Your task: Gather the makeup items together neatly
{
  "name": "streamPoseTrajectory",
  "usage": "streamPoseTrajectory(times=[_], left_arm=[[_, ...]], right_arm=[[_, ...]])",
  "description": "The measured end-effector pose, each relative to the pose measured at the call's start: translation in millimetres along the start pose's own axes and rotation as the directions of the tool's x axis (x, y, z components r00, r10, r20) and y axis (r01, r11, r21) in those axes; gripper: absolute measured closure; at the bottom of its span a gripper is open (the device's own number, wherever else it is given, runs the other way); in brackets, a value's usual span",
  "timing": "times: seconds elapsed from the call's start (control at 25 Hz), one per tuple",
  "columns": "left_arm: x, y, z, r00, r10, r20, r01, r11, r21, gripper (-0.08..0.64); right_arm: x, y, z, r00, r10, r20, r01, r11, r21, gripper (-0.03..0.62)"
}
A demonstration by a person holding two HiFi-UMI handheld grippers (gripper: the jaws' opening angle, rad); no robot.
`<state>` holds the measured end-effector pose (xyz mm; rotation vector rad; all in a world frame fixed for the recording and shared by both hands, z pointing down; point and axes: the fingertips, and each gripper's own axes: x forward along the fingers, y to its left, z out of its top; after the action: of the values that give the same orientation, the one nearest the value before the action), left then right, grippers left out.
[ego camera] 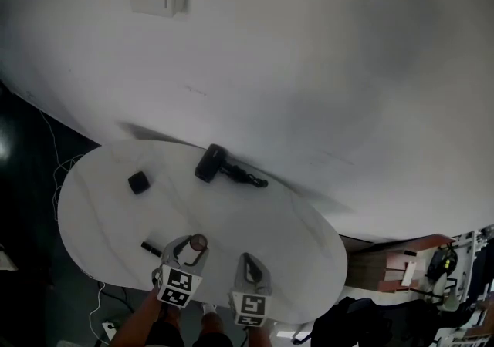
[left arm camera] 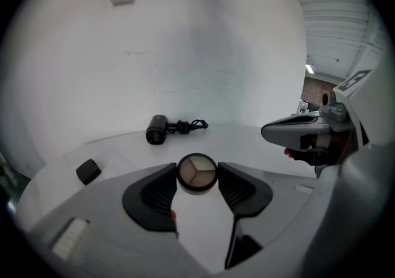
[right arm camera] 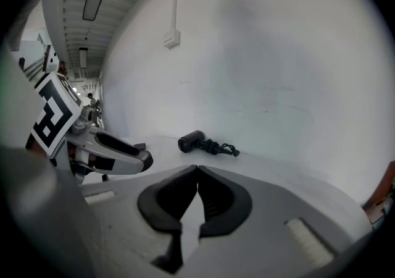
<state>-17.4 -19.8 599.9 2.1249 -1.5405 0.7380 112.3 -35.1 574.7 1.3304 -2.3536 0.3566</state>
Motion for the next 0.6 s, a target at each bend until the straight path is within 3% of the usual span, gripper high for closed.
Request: streamPoseTrajectory(times=[0.6], left_arm=[[-29.9,-2.4,-68.7,0.997,0.040,-0.060,-0.044,0.997,-0.065,0.339]], right_arm=[[-16.8,40.1,-30.2,0.997,0.065,-0.032,-0.065,0.998,-0.020,0.588]])
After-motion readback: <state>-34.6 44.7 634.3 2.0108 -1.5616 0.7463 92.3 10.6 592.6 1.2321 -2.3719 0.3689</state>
